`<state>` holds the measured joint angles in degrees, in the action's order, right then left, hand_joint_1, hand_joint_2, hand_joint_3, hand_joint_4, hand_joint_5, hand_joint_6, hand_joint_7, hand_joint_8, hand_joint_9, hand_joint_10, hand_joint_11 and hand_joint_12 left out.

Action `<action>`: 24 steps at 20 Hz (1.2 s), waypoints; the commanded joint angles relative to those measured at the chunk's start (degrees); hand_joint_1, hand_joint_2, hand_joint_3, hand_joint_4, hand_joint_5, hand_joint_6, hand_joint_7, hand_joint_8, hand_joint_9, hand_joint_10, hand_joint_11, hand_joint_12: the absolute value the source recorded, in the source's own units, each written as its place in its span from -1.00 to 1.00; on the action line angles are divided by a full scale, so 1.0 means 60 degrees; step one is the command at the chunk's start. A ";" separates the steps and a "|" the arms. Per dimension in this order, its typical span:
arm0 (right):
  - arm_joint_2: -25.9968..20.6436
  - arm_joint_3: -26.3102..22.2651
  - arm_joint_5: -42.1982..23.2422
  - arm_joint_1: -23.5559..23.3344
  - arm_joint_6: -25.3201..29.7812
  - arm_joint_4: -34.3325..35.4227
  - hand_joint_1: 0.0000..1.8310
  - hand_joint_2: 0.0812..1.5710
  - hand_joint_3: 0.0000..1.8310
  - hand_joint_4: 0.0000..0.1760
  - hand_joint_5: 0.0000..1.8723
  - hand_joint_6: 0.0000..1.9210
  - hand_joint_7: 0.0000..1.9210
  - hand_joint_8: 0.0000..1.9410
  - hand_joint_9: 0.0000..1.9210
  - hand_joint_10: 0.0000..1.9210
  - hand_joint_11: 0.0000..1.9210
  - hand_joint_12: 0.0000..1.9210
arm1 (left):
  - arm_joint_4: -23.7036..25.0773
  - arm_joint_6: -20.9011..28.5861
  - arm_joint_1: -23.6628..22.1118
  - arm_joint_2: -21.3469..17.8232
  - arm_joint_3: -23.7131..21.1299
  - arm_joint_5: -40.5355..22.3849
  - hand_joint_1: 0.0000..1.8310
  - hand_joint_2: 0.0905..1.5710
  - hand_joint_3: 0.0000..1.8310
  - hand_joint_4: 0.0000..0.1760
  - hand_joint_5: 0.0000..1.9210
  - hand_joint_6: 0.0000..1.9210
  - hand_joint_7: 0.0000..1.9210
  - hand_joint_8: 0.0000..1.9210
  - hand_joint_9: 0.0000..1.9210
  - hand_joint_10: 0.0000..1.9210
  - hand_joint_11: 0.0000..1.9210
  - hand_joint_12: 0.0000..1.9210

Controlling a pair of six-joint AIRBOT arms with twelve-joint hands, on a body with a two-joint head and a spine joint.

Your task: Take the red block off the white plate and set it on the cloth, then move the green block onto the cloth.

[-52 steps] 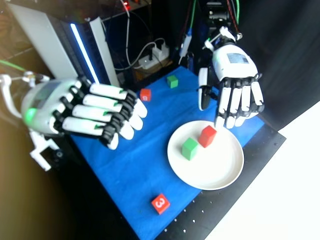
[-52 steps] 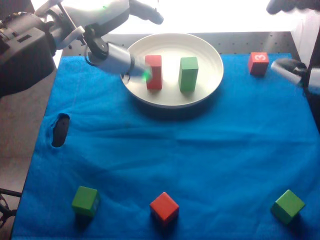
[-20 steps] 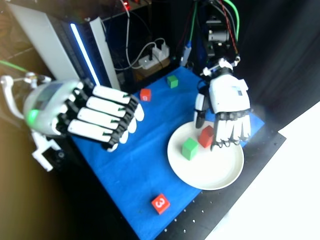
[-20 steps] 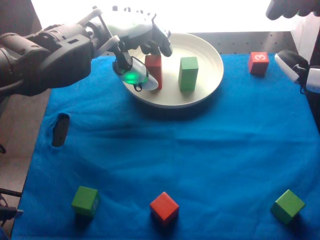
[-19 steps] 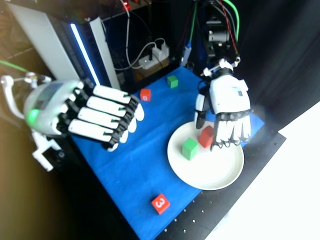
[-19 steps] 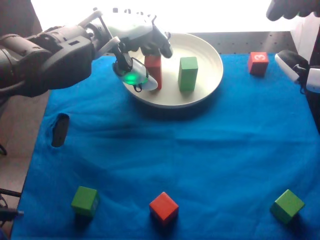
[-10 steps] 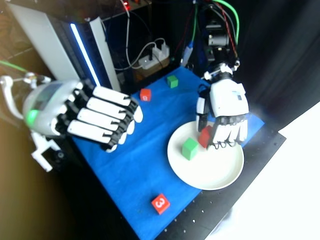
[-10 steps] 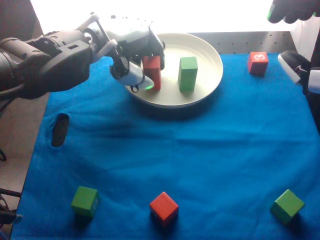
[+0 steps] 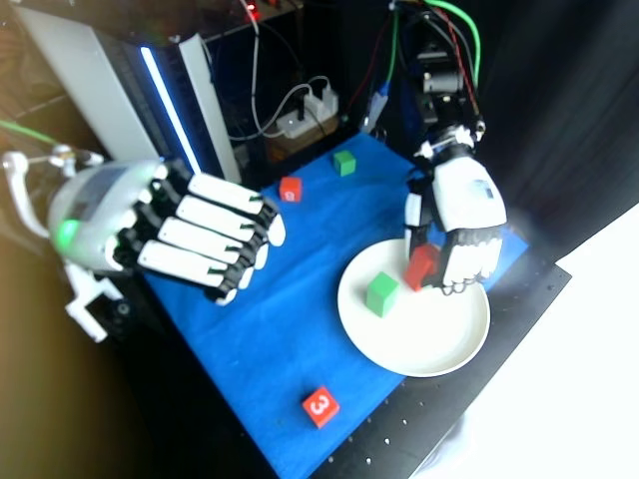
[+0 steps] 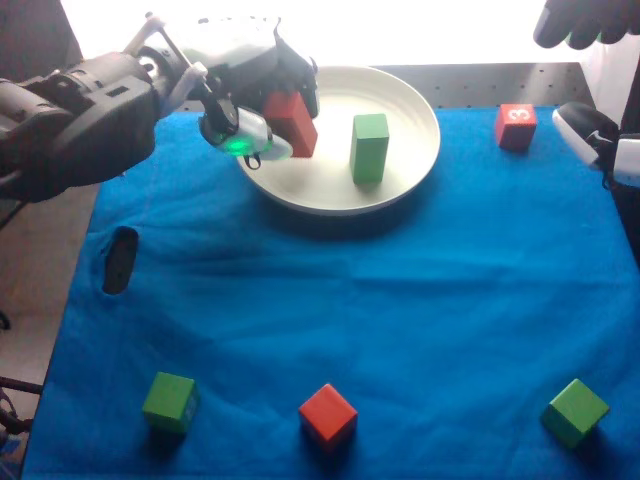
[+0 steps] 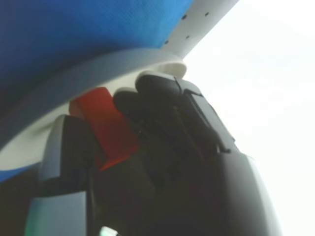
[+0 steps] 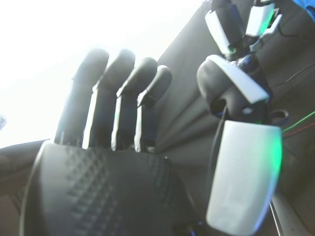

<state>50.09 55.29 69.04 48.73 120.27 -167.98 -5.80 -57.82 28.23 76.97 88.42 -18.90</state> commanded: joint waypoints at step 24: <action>-0.0040 -0.0195 0.1171 -0.0115 0.0011 0.0053 0.24 -0.10 -0.24 -1.00 -0.45 0.32 -0.39 0.44 -0.41 0.67 -0.39 0.96 | 0.0370 0.0940 0.2704 -0.4095 -0.4619 -0.6445 0.47 0.48 -1.00 -1.00 -0.19 0.19 -0.12 0.32 -0.19 0.50 -0.40 0.73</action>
<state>50.06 54.26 68.99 48.75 120.22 -167.13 -3.01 -52.49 45.32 52.40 60.31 -49.63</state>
